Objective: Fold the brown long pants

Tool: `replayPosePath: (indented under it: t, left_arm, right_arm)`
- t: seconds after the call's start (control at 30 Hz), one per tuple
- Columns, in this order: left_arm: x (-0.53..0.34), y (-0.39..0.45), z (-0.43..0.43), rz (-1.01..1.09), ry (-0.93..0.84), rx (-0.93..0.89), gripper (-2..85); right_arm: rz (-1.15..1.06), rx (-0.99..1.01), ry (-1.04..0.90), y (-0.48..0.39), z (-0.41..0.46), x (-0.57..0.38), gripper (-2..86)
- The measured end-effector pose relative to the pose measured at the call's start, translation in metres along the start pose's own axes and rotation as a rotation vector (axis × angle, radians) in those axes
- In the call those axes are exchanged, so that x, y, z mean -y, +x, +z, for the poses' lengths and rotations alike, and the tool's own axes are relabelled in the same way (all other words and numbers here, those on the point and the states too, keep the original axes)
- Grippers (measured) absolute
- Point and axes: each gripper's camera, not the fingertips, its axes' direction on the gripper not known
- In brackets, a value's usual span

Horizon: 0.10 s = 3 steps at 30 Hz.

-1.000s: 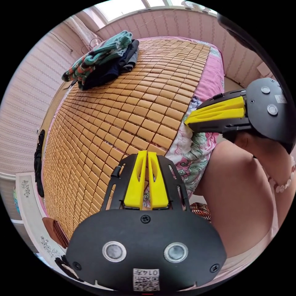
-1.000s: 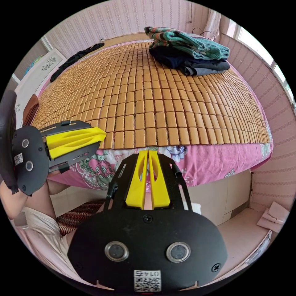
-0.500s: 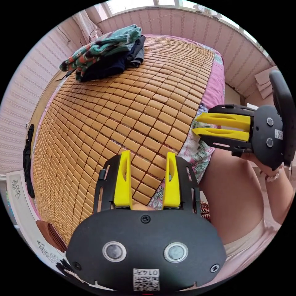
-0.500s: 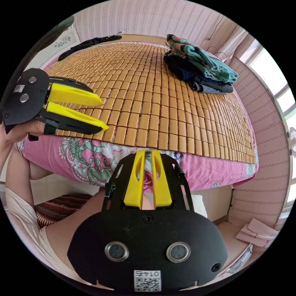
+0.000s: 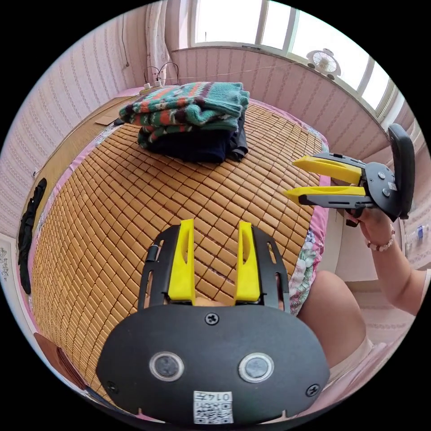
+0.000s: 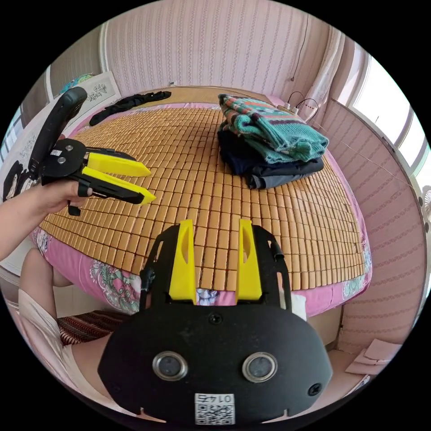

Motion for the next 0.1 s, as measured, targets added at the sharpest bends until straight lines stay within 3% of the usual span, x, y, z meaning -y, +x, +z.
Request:
replayPosePath:
  t: [0.1]
  left_arm:
    - [0.023, -0.033, 0.004, -0.053, 0.012, -0.013, 13.0]
  right_arm:
    - [0.012, -0.025, 0.068, 0.024, 0.003, 0.033, 16.4]
